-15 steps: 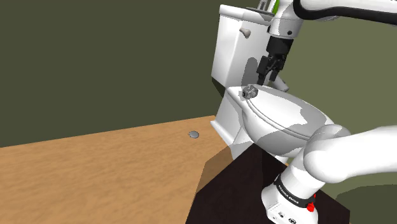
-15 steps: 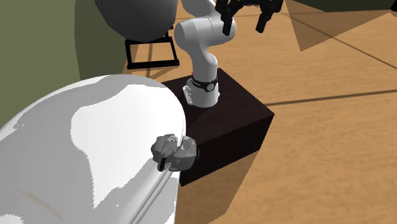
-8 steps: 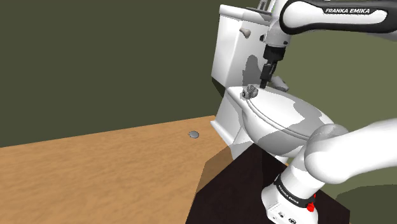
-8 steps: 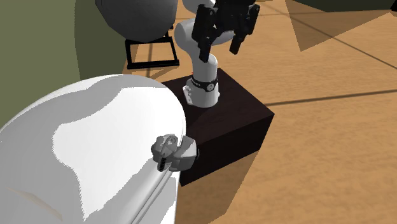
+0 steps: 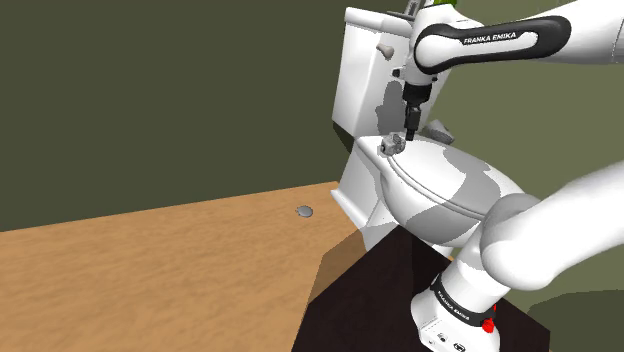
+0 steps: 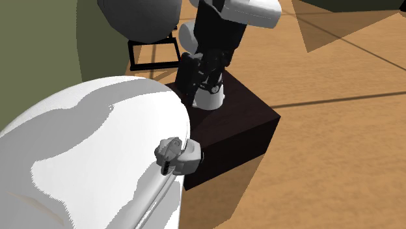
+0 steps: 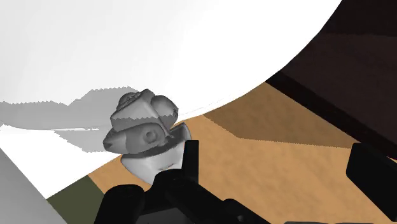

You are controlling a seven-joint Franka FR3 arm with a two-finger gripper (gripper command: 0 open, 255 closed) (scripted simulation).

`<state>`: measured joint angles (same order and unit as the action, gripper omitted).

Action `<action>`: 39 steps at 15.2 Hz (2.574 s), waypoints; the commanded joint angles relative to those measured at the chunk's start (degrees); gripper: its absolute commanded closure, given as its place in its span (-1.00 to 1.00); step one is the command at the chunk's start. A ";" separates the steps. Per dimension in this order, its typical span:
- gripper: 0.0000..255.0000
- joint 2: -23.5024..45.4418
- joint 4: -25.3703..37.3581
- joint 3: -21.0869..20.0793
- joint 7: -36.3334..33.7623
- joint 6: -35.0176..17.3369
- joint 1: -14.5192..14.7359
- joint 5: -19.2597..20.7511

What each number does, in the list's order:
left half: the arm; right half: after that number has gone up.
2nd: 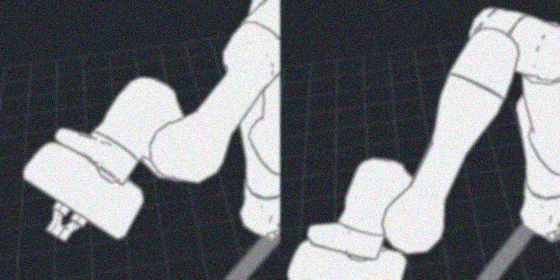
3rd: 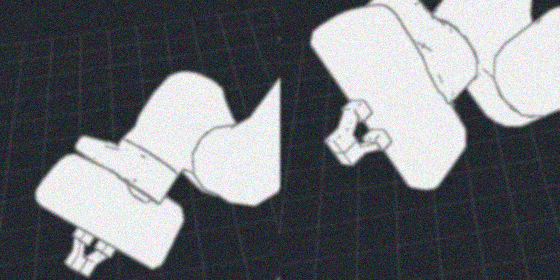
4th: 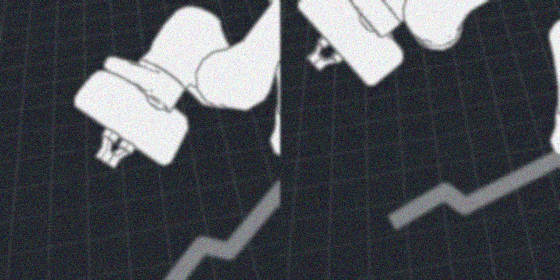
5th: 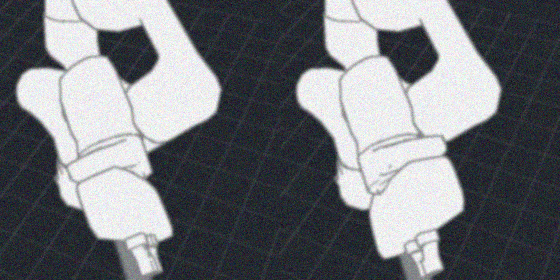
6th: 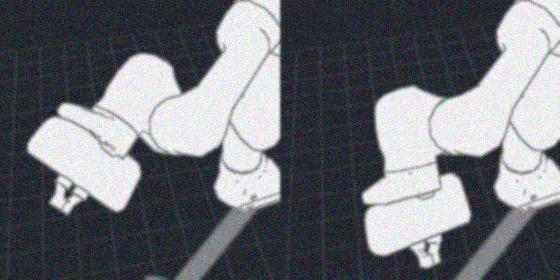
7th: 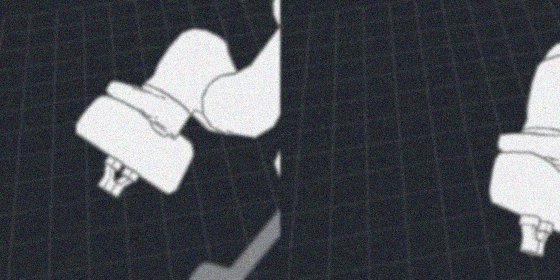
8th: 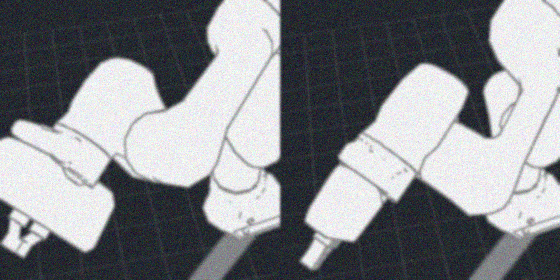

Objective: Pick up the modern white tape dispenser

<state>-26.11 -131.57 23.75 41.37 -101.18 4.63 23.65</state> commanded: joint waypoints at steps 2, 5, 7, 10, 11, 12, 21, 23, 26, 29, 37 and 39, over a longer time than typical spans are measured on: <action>-1.00 5.68 1.80 3.44 8.51 -4.90 1.17 1.64; -1.00 12.15 4.84 6.28 16.77 -9.39 2.33 1.82; -1.00 16.26 6.87 7.66 21.80 -12.11 2.86 1.35; -1.00 17.16 5.34 7.92 21.37 -14.45 2.69 1.38; -1.00 17.48 4.86 8.03 21.24 -15.23 2.65 1.38; -1.00 17.82 4.38 8.14 21.10 -16.01 2.62 1.38; 1.00 18.94 3.30 8.46 20.85 -18.14 2.53 1.27; 1.00 18.97 3.31 8.47 20.86 -18.16 2.53 1.26; 1.00 18.77 3.21 8.41 20.77 -18.05 2.53 1.35; 1.00 17.68 4.58 8.09 21.16 -15.68 2.63 1.38; 1.00 15.41 8.73 7.22 22.34 -9.50 2.90 1.25; 1.00 14.99 9.88 7.01 22.67 -7.99 2.97 1.18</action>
<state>-10.66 -122.11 30.92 63.95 -110.02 7.58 24.77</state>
